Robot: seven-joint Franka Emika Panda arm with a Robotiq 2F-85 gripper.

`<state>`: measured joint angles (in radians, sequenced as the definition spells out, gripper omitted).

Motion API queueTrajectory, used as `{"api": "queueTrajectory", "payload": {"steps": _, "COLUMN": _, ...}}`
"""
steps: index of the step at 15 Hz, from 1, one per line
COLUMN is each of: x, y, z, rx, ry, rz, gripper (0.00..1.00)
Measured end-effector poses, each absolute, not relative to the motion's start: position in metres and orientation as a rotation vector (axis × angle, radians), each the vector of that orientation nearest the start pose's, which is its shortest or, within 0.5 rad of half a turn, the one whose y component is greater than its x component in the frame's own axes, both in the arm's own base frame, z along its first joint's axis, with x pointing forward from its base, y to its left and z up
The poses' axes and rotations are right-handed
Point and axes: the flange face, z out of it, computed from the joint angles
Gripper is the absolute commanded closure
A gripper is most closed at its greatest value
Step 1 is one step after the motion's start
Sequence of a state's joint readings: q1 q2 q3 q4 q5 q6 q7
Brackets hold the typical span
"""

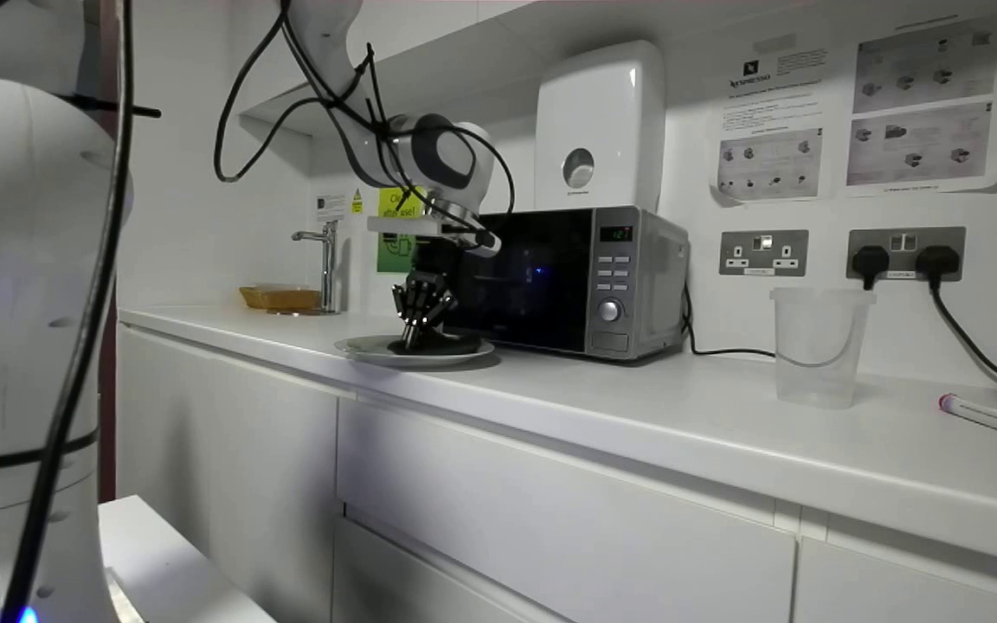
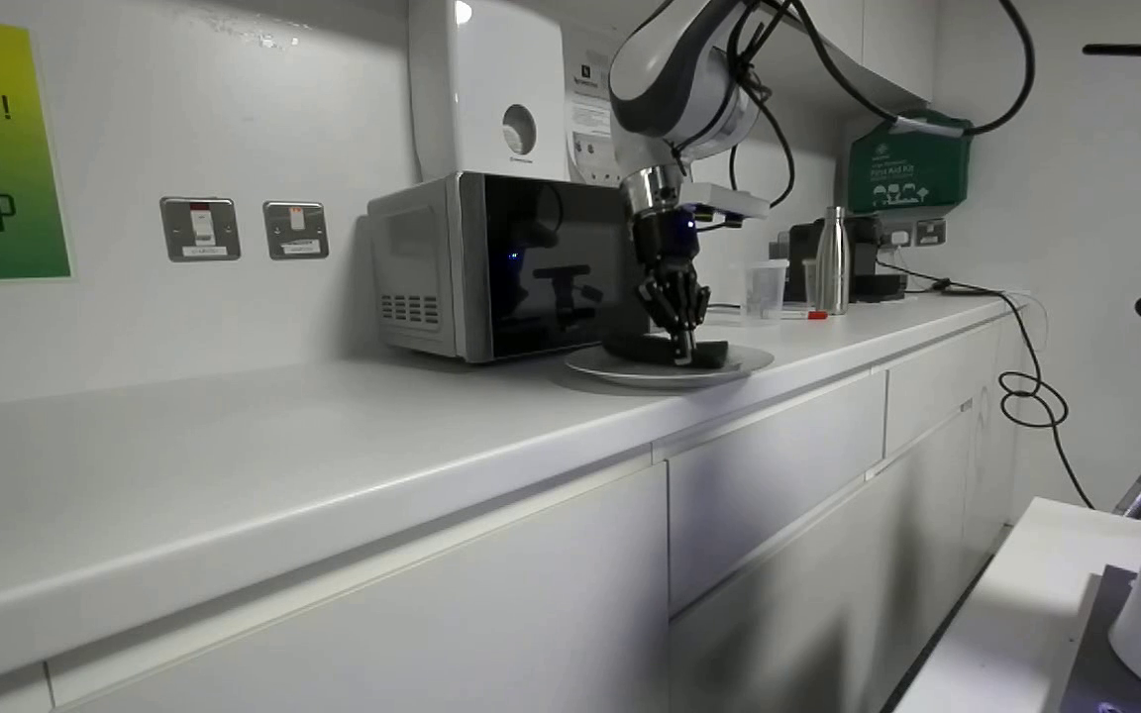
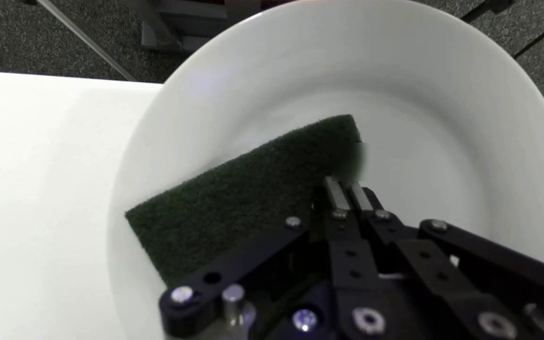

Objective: Pick up the towel from the table, wipe the plate with it and put the towel back on the table.

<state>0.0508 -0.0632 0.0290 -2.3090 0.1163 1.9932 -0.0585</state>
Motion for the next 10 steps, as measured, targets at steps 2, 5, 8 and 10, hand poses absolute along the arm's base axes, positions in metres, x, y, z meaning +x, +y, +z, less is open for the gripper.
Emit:
{"api": "queueTrajectory", "payload": {"steps": 2, "x": 0.471, "y": 0.0379, "z": 0.3528, "rx": -3.019, "ry": -0.094, "rz": 0.384, "gripper": 0.99}}
{"api": "queueTrajectory", "payload": {"steps": 5, "x": 0.4712, "y": 0.0358, "z": 0.3528, "rx": -3.018, "ry": -0.088, "rz": 0.383, "gripper": 0.99}}
{"api": "queueTrajectory", "payload": {"steps": 8, "x": 0.4712, "y": 0.0358, "z": 0.3529, "rx": -3.019, "ry": -0.088, "rz": 0.383, "gripper": 0.99}}
{"api": "queueTrajectory", "payload": {"steps": 10, "x": 0.4712, "y": 0.0358, "z": 0.3529, "rx": -3.019, "ry": -0.088, "rz": 0.383, "gripper": 0.99}}
